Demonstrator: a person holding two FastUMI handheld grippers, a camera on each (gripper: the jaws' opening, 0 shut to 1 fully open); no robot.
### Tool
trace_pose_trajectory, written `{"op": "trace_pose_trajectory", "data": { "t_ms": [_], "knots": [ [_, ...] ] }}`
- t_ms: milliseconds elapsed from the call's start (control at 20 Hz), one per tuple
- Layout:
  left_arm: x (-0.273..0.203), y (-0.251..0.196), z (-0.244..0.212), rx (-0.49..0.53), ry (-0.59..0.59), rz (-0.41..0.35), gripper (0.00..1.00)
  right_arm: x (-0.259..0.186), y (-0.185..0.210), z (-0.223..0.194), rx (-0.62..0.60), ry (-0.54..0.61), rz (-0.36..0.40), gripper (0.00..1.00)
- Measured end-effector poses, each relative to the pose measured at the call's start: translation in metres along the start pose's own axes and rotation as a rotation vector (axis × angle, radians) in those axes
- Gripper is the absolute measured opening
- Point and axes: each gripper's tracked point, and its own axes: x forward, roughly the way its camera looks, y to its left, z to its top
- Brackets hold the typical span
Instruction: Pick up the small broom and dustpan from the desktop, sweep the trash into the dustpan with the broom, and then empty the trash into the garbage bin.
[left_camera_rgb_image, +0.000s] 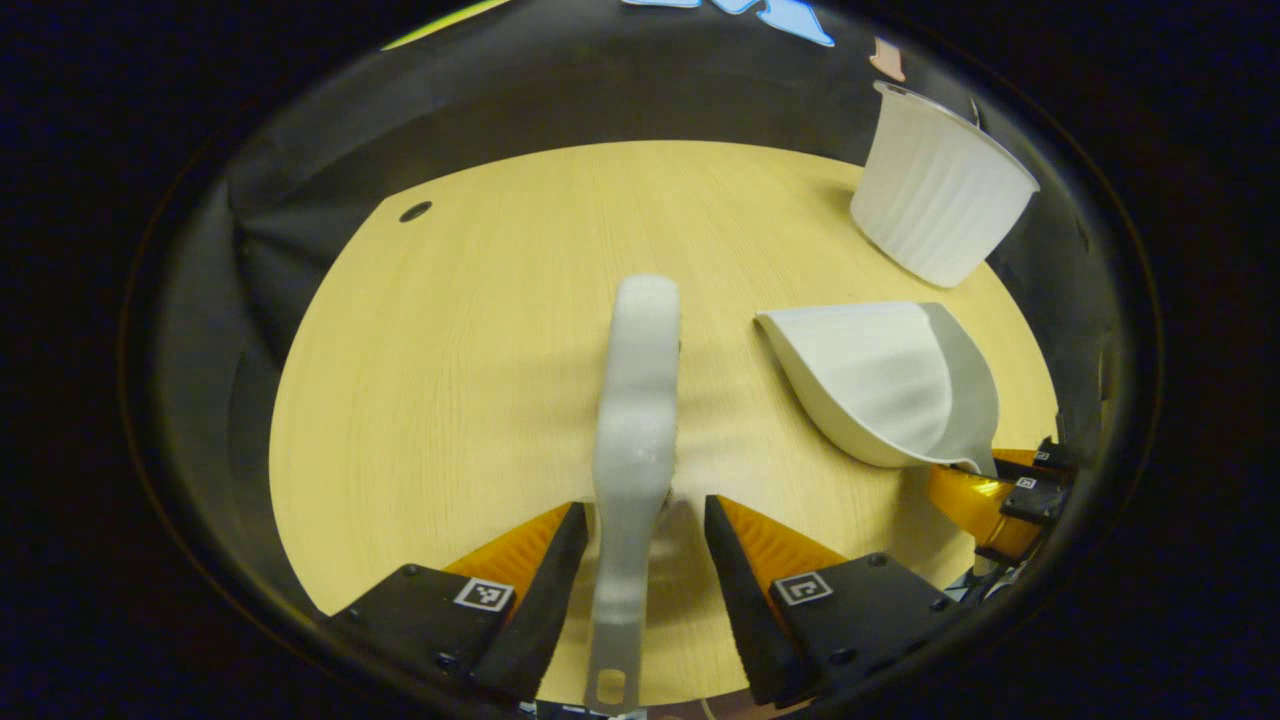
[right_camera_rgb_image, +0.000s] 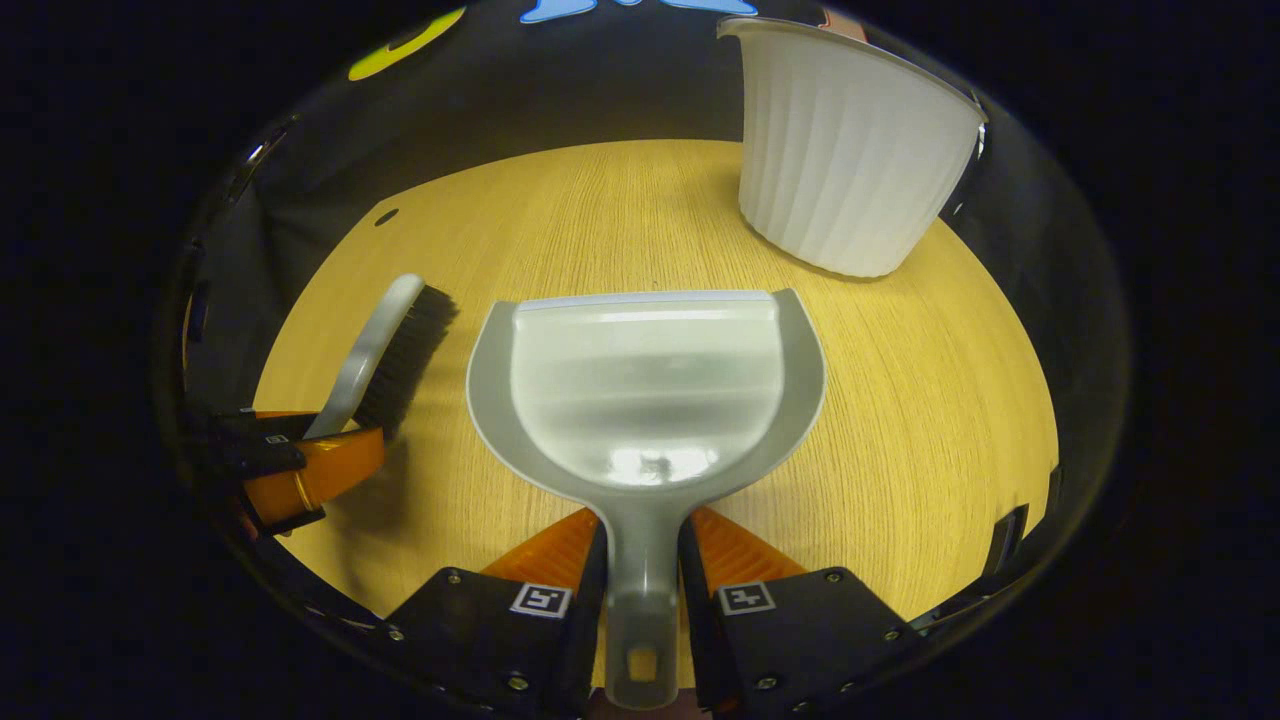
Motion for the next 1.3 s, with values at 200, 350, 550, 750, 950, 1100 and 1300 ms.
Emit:
{"op": "trace_pose_trajectory", "data": {
  "t_ms": [200,350,550,750,950,1100,1300],
  "knots": [
    [-0.047,0.001,0.012,-0.041,-0.066,0.052,0.98,-0.023,-0.002,0.004,-0.027,-0.024,0.047,0.49],
    [-0.088,0.0,0.03,-0.078,-0.141,0.089,0.95,-0.038,-0.01,0.015,-0.068,-0.083,0.052,0.77],
    [-0.158,-0.007,0.073,-0.12,-0.322,0.109,1.0,-0.061,-0.013,0.027,-0.11,-0.151,0.077,0.96],
    [-0.169,-0.019,0.099,-0.123,-0.519,0.119,0.99,-0.091,-0.019,0.064,-0.145,-0.336,0.049,0.98],
    [-0.238,-0.034,0.129,-0.129,-0.677,0.081,0.98,-0.13,-0.032,0.103,-0.194,-0.535,-0.028,0.98],
    [-0.274,-0.035,0.144,-0.125,-0.785,0.08,0.94,-0.158,-0.03,0.126,-0.181,-0.659,-0.048,0.96],
    [-0.316,-0.023,0.166,-0.077,-0.942,0.095,0.97,-0.192,-0.03,0.152,-0.156,-0.842,-0.098,0.96]
  ]
}}
